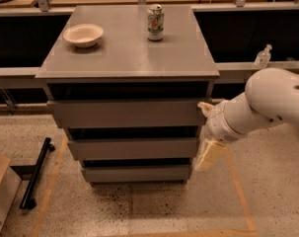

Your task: Open bottom drawer

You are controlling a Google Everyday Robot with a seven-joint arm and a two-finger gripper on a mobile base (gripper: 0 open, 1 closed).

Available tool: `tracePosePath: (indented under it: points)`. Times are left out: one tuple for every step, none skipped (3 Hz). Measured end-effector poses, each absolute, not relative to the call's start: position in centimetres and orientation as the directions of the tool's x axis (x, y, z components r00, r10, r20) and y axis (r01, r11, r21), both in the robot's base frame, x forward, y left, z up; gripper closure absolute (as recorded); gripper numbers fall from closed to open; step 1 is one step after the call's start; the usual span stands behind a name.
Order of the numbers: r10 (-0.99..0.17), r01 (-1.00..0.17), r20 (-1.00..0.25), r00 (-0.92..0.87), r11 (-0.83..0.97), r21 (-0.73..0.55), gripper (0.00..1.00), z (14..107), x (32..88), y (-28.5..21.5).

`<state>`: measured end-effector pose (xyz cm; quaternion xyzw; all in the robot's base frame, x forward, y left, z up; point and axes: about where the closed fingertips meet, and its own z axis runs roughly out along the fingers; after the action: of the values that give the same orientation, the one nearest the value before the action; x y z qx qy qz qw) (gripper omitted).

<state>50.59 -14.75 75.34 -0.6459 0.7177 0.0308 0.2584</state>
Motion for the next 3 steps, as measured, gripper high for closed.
tracePosePath:
  points:
    - [-0.899, -0.944, -0.435, -0.048, 0.183, -0.275, 0.0, 74.1, 50.1, -14.6]
    - [-0.859, -0.952, -0.509, -0.045, 0.191, -0.238, 0.0, 71.0, 50.2, -13.4]
    - [-0.823, -0.97, -0.567, -0.036, 0.165, -0.178, 0.0, 65.9, 50.6, -11.6]
